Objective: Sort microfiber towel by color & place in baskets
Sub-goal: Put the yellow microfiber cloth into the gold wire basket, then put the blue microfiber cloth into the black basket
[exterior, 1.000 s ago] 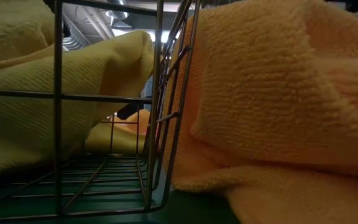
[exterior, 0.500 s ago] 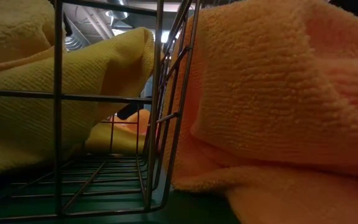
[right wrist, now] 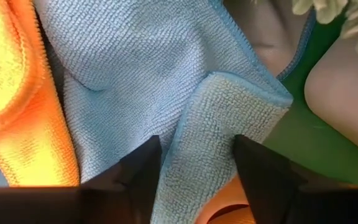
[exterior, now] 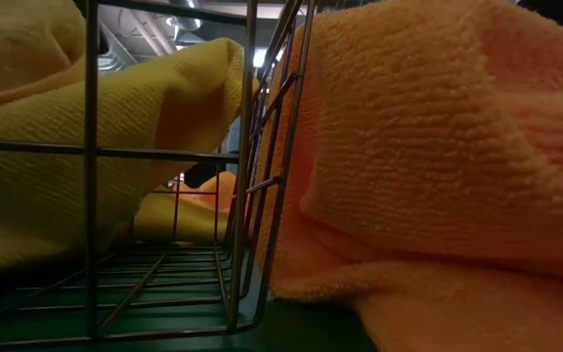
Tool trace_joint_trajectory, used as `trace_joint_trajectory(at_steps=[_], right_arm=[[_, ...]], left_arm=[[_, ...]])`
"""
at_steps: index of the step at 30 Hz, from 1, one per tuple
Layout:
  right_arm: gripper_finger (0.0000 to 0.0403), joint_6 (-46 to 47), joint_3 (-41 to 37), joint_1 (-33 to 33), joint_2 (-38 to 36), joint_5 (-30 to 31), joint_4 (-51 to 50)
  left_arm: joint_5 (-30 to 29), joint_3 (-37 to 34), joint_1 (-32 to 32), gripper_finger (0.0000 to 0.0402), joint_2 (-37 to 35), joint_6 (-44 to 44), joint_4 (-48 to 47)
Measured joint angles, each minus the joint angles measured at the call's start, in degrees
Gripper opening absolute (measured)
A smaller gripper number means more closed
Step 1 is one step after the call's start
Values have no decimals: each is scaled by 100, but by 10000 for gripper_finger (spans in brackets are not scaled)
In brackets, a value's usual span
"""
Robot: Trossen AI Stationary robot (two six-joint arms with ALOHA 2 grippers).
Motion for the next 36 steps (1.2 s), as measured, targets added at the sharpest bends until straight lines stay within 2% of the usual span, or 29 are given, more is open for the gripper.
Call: trace_joint_trajectory(at_steps=[12, 18, 24, 31, 36], right_arm=[[10, -7, -2, 0, 0, 4, 103], [23, -5, 268, 0, 0, -342, 71], [6, -350, 1317, 0, 0, -510, -610], [4, -771, 3071, 0, 0, 560, -2101], [4, -1143, 4221, -61, -4, 1437, -2658]], left_arm=[[452, 9, 6, 118, -72, -143, 29], [581, 95, 6, 118, -243, -139, 28], [472, 258, 15, 118, -523, 122, 33], [-61, 319, 19, 118, -576, 499, 34], [-341, 319, 19, 118, -576, 508, 36]])
